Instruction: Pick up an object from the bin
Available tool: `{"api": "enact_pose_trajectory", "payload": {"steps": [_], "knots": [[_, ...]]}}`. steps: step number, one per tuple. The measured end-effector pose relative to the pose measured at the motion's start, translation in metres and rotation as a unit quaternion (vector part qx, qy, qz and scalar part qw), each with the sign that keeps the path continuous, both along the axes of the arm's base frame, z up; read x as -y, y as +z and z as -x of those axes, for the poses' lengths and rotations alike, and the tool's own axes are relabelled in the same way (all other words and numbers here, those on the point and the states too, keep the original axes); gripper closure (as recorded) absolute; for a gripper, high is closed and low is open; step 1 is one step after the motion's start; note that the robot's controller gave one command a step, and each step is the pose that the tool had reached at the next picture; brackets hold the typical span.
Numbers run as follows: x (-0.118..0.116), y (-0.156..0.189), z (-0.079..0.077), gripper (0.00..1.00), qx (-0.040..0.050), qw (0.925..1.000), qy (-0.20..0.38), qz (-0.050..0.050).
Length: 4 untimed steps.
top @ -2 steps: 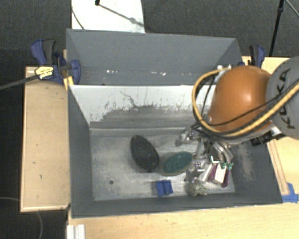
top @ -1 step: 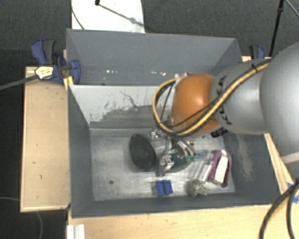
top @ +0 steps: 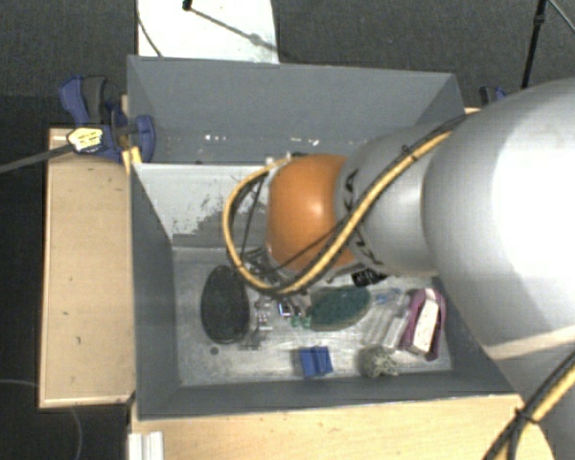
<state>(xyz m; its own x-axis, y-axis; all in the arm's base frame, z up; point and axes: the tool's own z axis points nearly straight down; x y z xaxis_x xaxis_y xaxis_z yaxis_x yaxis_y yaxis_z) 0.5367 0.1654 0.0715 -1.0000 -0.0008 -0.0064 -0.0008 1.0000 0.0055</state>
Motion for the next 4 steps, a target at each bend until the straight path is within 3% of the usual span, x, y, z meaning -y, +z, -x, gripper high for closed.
{"api": "enact_pose_trajectory", "payload": {"steps": [1, 2, 3, 4], "knots": [[-0.048, -0.001, 0.010, 0.00, -0.0019, 0.9955, 0.095, 0.005], [-0.060, -0.001, 0.019, 0.00, -0.0062, 0.9843, 0.176, 0.012], [-0.081, 0.006, 0.055, 0.00, 0.0012, 0.9690, 0.247, 0.010], [0.039, 0.061, 0.043, 0.00, 0.0006, 0.9560, 0.293, 0.005]]}}
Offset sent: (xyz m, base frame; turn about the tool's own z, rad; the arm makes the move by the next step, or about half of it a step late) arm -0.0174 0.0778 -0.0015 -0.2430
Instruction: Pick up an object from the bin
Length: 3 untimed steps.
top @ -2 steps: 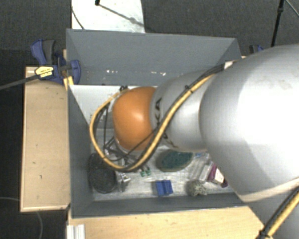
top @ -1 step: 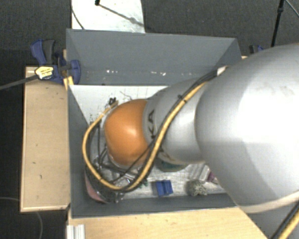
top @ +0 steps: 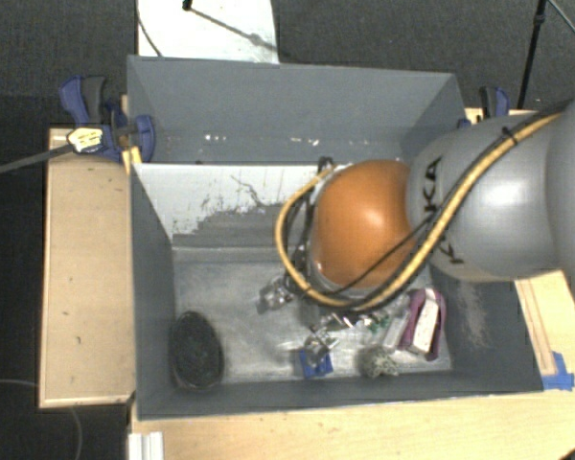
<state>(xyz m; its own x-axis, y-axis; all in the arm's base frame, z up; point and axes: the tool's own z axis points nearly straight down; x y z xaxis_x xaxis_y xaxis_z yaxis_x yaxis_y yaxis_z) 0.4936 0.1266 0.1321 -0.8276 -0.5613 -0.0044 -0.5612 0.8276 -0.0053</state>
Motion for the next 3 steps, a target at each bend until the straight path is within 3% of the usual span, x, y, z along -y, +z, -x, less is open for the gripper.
{"api": "enact_pose_trajectory", "payload": {"steps": [1, 2, 3], "knots": [[0.037, -0.040, 0.005, 0.00, -0.0028, 0.9935, 0.113, -0.002], [0.124, -0.025, -0.009, 0.00, -0.0010, 0.9894, 0.145, 0.000], [0.133, -0.056, 0.007, 0.00, -0.0038, 0.9609, 0.277, -0.001]]}}
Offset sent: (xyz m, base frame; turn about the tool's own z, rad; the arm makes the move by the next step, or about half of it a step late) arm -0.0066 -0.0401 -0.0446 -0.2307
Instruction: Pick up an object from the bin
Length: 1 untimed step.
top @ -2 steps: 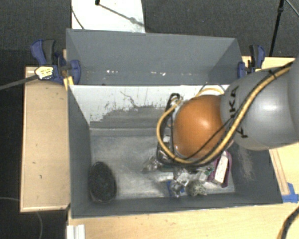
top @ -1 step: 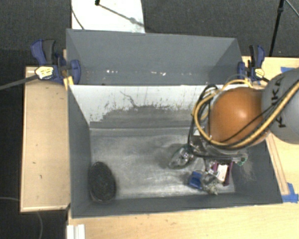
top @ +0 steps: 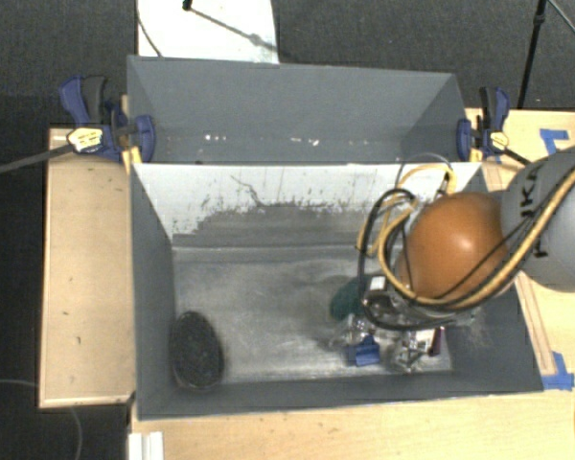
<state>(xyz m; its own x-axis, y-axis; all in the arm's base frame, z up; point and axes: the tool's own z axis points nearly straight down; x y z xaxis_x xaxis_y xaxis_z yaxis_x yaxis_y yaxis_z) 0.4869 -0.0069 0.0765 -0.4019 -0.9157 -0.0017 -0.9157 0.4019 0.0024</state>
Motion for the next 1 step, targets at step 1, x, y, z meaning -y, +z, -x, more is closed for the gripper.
{"api": "enact_pose_trajectory", "payload": {"steps": [1], "knots": [[0.0024, -0.0035, 0.0009, 1.00, 0.0020, 1.0000, -0.001, 0.000]]}}
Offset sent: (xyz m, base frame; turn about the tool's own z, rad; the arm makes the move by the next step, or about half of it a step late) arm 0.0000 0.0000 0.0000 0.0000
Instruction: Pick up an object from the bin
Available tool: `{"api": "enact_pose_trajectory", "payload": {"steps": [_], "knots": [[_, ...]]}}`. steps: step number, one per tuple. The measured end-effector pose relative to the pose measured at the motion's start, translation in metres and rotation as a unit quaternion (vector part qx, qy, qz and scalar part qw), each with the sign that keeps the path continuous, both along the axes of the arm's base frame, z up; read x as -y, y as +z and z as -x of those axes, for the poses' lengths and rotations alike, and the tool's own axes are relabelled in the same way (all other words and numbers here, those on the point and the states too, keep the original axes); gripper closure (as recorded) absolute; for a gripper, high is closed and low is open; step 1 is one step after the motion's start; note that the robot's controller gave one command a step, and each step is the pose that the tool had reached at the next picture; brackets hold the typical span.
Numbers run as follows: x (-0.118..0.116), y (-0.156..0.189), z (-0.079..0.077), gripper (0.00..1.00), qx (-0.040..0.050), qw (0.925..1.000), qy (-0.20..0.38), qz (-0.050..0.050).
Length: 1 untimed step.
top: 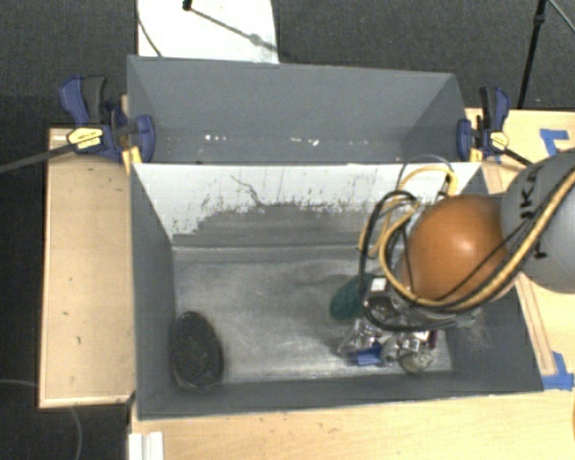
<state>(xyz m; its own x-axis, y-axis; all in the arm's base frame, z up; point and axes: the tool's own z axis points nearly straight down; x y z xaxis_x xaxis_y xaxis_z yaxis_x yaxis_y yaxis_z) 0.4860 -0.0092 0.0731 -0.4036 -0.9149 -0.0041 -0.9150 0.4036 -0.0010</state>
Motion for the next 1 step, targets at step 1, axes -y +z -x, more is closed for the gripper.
{"api": "enact_pose_trajectory", "payload": {"steps": [1], "knots": [[0.0235, 0.1718, -0.0264, 1.00, 0.0022, 0.9816, 0.191, 0.002]]}}
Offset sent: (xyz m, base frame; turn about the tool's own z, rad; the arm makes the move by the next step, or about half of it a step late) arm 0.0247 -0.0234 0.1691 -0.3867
